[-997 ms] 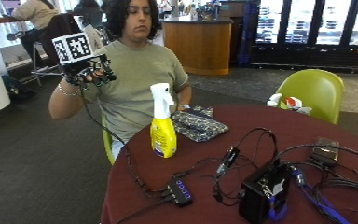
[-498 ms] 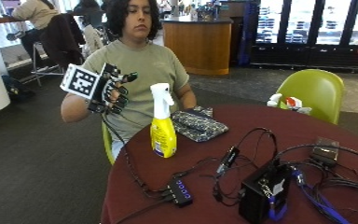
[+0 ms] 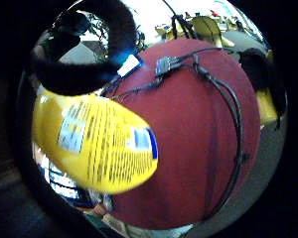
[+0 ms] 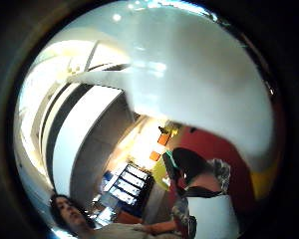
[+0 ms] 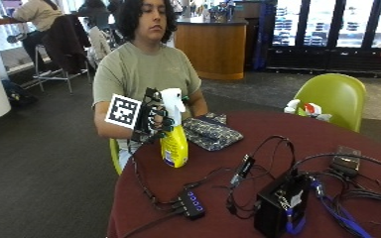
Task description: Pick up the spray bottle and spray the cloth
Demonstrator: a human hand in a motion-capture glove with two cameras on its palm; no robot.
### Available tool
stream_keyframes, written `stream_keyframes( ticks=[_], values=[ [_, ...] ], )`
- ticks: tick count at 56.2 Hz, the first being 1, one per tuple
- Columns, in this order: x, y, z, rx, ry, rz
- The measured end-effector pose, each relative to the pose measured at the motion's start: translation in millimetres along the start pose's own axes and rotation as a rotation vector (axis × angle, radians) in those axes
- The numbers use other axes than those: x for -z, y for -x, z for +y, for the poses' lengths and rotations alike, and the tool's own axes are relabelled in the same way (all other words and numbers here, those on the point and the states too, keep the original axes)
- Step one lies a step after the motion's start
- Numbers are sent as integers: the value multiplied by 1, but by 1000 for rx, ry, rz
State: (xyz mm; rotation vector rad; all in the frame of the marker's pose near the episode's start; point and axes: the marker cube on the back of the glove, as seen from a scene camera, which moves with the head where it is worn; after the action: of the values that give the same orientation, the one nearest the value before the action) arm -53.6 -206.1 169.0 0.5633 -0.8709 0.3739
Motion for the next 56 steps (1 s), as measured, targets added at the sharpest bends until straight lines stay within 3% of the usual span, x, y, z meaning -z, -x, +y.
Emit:
stream_keyframes(
  ticks=[16,22,33,38,56],
  values=[
    [-36,-5,-33,-56,7,31],
    [-48,-12,-58,13,-31,32],
    [-54,2,-79,-225,104,-160],
    [-44,21,-83,-151,77,-194],
    [-7,149,-68,65,638,305]
  ],
)
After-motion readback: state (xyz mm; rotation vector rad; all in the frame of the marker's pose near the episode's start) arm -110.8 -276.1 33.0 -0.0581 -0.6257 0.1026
